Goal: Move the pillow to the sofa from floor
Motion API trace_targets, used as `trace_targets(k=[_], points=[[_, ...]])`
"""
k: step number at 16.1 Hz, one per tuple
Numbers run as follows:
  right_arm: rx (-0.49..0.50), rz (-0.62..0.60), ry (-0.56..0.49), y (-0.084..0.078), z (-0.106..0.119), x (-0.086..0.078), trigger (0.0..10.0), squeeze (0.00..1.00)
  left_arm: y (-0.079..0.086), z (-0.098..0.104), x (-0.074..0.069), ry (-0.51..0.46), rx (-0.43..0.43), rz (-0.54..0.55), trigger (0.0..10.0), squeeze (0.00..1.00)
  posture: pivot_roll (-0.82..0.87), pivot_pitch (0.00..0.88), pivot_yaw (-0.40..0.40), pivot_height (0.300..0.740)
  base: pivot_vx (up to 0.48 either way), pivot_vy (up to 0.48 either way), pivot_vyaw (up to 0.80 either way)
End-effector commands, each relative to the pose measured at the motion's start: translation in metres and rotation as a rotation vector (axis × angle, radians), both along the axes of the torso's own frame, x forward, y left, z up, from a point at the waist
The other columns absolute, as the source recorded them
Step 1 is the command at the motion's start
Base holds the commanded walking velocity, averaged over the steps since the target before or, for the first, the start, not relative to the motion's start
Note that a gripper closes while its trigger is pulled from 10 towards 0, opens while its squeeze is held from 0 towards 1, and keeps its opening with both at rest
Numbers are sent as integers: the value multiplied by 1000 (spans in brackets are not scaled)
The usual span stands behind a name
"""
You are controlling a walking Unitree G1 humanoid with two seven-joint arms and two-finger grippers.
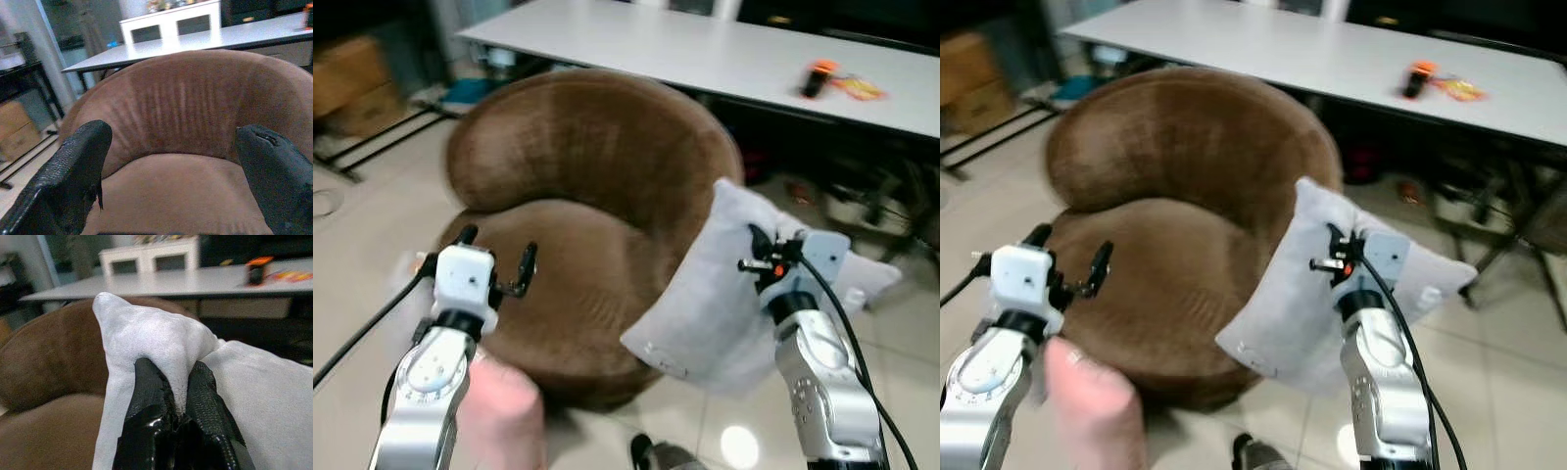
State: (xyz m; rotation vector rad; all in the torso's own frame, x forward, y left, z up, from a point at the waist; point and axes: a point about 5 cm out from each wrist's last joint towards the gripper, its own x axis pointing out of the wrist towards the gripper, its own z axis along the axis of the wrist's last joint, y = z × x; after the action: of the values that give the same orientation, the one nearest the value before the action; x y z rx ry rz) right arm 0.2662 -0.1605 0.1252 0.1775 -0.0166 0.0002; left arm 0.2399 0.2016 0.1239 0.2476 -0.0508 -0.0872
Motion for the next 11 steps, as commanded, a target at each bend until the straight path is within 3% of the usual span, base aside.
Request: trace_targets(k=[1, 2, 3, 5, 6, 10, 11], points=[[-25, -26, -59, -5, 9, 0, 10000, 0, -5, 4, 0, -18, -7, -10, 10000, 0, 32, 0, -19, 740, 386, 0, -800], [-109, -64, -95, -8, 8, -1, 10000, 0, -7, 2, -2, -22, -6, -8, 10000, 0, 37, 0, -30, 740, 390, 0, -731], [-109, -64, -95, -8, 8, -1, 10000, 0, -7, 2, -2, -22, -6, -8, 10000, 0, 37, 0, -30, 740, 390, 0, -731], [-81, -68, 13, -9, -1, 1, 10000, 0, -9, 2, -3, -27, -9, -7, 10000, 0, 40, 0, -39, 740, 388, 0, -238], [-68, -7, 15, -6, -2, 2, 10000, 0, -10, 2, -4, -27, -11, -4, 10000, 0, 42, 0, -46, 740, 390, 0, 0], [-59, 49, -1, 0, 0, 2, 10000, 0, -7, 1, -7, -26, -2, 7, 10000, 0, 47, 0, -54, 740, 384, 0, 0], [-31, 141, -30, 11, 3, 0, 10000, 0, -7, 0, -11, -26, -7, 10, 10000, 0, 49, 0, -58, 740, 330, 0, 0]])
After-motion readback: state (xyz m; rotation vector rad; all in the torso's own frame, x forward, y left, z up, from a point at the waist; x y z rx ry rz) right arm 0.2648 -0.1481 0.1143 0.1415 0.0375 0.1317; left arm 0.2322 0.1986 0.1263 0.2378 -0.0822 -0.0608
